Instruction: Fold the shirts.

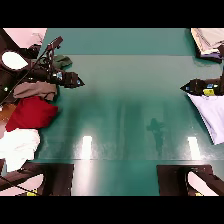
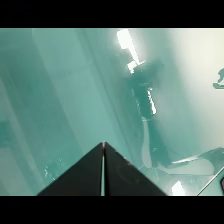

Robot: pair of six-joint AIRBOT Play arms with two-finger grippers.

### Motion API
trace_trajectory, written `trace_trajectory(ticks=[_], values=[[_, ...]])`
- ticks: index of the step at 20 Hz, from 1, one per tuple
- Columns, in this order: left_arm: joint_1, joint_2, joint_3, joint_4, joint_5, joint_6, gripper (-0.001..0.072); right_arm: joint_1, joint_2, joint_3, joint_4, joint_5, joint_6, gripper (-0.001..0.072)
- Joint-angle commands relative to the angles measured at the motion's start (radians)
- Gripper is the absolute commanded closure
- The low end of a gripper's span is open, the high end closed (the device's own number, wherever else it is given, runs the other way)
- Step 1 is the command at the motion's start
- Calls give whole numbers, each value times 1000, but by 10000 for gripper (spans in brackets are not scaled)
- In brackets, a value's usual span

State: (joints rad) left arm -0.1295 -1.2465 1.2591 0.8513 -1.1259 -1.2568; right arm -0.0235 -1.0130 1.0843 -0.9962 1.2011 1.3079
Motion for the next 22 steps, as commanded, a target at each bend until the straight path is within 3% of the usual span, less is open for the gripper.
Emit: trace_trajectory(ticks=[1, 15, 16, 17, 18, 21, 22], values=[[0, 1, 1, 0, 1, 0, 676, 1, 1, 0, 1, 3, 0, 695], [0, 1, 1, -51, 30, 7, 674, 1, 1, 0, 1, -17, 0, 695], [0, 1, 1, -46, 57, 8, 478, 1, 1, 0, 1, -23, 0, 694], [0, 1, 1, -23, 88, 8, 59, 1, 0, 0, 1, -24, 0, 695], [0, 1, 2, 20, 141, 8, 7, 1, 1, 0, 1, -23, 0, 694], [0, 1, 2, 277, 378, -8, 8, 1, 1, 0, 2, -21, 1, 695], [3, 0, 2, 390, 444, -58, 8, 1, 1, 0, 2, -21, 1, 695]])
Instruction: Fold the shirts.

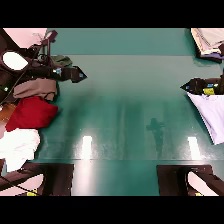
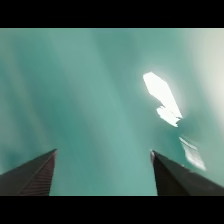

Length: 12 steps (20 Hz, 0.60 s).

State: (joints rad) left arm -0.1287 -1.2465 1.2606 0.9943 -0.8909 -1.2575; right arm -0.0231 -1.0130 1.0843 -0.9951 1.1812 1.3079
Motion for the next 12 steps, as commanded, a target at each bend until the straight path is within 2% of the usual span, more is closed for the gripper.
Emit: trace_trajectory(ticks=[1, 2, 8, 12], values=[[14, -7, 1, 327, 253, -106, 8, 0, 1, 0, 0, -1, 1, 695], [38, -23, 6, 370, 272, -139, 8, 0, 1, 0, 2, -1, 1, 694], [248, -267, 157, 378, 270, -150, 7, 1, 1, 0, 9, 0, 10, 695], [298, -470, 293, 380, 262, -149, 8, 1, 1, 0, 9, 8, 13, 695]])
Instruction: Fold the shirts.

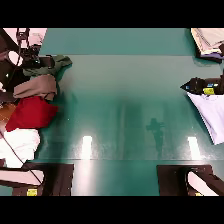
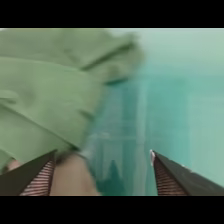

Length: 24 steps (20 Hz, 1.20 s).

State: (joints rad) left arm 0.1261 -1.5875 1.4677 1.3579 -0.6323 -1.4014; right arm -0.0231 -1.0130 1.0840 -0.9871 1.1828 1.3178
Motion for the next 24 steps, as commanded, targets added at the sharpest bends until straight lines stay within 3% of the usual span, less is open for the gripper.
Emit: trace_trajectory(ticks=[1, 3, 4, 6, 7, 9, 10, 12, 17, 20, 24], values=[[43, -169, 108, 21, 4, -5, 8, 1, 1, 1, 1, 7, 3, 694], [43, -243, 146, 24, -7, -5, 8, 1, 1, 1, 1, 6, 3, 695], [43, -265, 154, 25, -11, -5, 65, 1, 1, 1, 1, 6, 3, 695], [43, -282, 155, 31, 3, -5, 69, 1, 0, 1, 0, 5, 3, 695], [43, -281, 155, 31, 20, -5, 149, 0, 0, 1, 0, 2, 3, 694], [43, -279, 177, 30, 3, -5, 629, 1, 0, 1, 0, -5, 3, 695], [43, -279, 199, 30, -21, -5, 677, 1, 0, 1, 0, -4, 3, 694], [43, -278, 274, 28, -123, -6, 678, 1, 1, 1, 0, -4, 3, 695], [2, -254, 677, 22, -534, 5, 678, 1, 0, 73, 1, -48, 3, 695], [-79, -58, 663, -25, -543, 39, 678, 1, 0, 211, 0, -88, 3, 695], [-238, 206, 592, -43, -720, 67, 677, 0, 0, 381, -9, -132, 2, 695]])
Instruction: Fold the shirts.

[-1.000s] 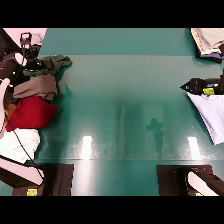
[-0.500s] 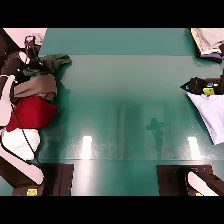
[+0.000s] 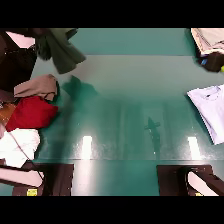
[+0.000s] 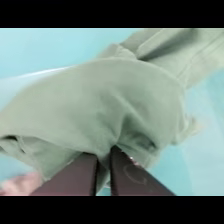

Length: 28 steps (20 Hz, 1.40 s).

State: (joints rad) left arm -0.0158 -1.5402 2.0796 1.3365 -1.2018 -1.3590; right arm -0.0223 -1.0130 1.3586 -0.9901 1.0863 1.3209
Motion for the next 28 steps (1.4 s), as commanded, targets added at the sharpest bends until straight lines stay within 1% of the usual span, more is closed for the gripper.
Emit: trace_trajectory(ticks=[1, 3, 5, 7, 10, 11, 12, 13, 14, 16, 18, 20, 21, 23, 25, 27, 28], values=[[-138, 208, -40, -55, -222, 24, 678, 0, 0, 137, -5, -38, -1, 695], [-217, 262, -76, -164, -347, 25, 678, 0, 1, 179, -5, -34, -1, 695], [-310, 275, -125, -216, -396, 26, 677, 0, 1, 200, -3, -18, -1, 695], [-401, 267, -207, -216, -360, 34, 677, 0, 1, 204, -3, 18, -1, 694], [-483, 248, -399, -216, -224, 77, 676, 0, 1, 204, -4, 87, -1, 695], [-493, 240, -465, -217, -169, 76, 675, 0, 1, 204, -4, 109, -1, 695], [-494, 230, -523, -220, -120, 76, 568, 0, 1, 204, -5, 126, -1, 695], [-490, 221, -570, -219, -82, 68, 230, 0, 1, 204, -5, 134, -1, 695], [-480, 218, -593, -214, -76, 55, 90, 0, 1, 204, -5, 138, -1, 695], [-430, 223, -579, -214, -130, 53, 89, 0, 1, 204, -5, 137, -1, 695], [-344, 245, -562, -214, -184, 55, 88, 0, 1, 204, -5, 137, -1, 695], [-261, 250, -573, -216, -212, 54, 88, 0, 0, 204, -5, 137, -1, 695], [-236, 250, -599, -222, -206, 54, 88, 0, 0, 204, -5, 137, -1, 695], [-216, 250, -700, -273, -134, 54, 88, 0, 0, 204, -5, 137, -1, 695], [-217, 249, -841, -394, -11, 62, 87, 0, 0, 204, -5, 137, -1, 695], [-217, 238, -966, -560, 112, 125, 88, 0, 0, 204, -5, 137, -1, 695], [-217, 222, -1008, -640, 139, 158, 88, 0, 0, 204, -5, 137, -1, 695]])
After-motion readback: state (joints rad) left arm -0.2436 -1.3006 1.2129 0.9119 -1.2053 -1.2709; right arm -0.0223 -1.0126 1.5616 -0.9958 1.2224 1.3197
